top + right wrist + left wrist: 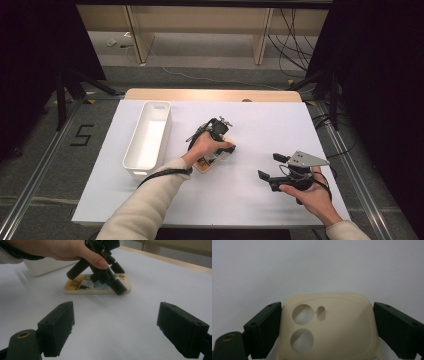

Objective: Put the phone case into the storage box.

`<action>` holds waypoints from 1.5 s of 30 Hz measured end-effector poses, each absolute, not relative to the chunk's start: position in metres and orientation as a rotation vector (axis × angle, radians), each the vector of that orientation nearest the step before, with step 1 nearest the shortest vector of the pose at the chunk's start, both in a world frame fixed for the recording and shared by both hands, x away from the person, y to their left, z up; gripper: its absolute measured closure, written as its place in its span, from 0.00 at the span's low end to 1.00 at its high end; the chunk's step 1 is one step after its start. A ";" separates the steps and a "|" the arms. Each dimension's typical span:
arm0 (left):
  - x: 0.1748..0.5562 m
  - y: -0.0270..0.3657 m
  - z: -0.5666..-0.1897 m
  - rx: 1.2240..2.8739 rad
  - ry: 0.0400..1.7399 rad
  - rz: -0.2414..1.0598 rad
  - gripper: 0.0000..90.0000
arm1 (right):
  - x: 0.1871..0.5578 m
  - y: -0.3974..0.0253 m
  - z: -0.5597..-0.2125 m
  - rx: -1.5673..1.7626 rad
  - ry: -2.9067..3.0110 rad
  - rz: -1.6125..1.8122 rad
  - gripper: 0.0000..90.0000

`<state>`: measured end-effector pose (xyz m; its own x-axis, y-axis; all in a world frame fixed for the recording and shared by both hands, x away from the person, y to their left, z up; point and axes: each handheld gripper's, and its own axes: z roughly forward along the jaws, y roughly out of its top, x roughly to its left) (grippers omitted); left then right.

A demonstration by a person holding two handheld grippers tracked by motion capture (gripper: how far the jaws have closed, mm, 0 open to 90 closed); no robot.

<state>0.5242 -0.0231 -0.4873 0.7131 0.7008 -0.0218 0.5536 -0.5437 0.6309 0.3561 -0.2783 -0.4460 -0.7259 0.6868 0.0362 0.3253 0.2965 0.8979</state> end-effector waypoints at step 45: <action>0.503 -0.008 -0.435 2.060 0.926 0.447 0.12 | 0.357 -0.280 -0.446 0.919 2.199 1.410 0.17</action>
